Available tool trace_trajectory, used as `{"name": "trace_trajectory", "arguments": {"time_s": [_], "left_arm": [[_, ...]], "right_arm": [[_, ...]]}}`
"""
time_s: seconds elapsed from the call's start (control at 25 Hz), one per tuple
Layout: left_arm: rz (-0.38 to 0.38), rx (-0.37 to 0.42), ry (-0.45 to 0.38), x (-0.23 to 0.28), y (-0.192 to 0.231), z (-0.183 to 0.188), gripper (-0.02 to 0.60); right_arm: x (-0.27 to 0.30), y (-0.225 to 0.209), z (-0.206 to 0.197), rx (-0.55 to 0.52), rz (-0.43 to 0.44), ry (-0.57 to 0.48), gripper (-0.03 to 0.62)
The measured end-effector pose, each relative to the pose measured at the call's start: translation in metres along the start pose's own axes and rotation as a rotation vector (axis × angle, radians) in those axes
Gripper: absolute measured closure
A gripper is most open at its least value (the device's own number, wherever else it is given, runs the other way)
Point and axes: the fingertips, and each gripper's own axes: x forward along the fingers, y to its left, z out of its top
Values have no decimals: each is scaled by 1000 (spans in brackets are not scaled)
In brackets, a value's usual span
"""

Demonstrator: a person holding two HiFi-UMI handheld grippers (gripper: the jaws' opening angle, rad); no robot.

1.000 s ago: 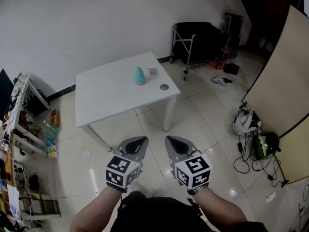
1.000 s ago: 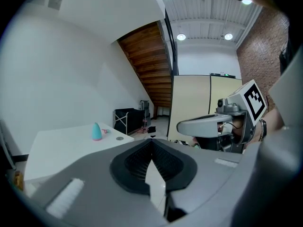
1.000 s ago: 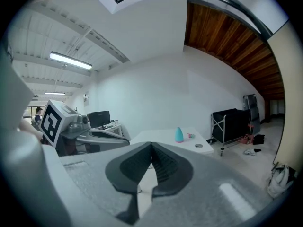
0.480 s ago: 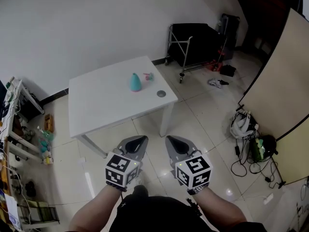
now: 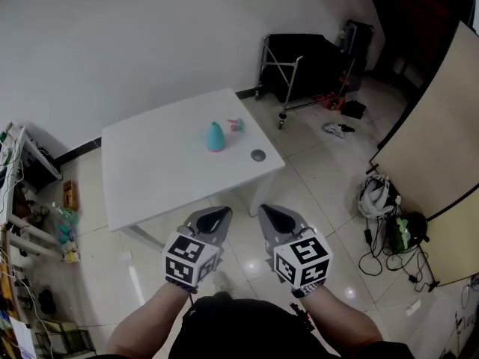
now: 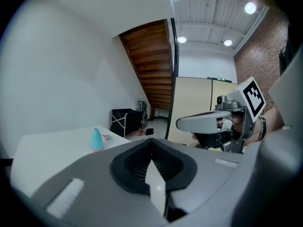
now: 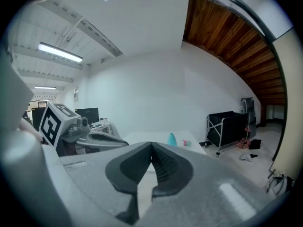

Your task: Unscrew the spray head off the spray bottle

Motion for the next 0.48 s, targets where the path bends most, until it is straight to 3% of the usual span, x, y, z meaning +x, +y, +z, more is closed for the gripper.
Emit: {"name": "trace_trajectory", "arguments": {"time_s": [0.48], "left_arm": [[-26, -27, -17, 13, 74, 14, 566]], "right_arm": [[73, 5, 26, -34, -23, 24, 602]]}}
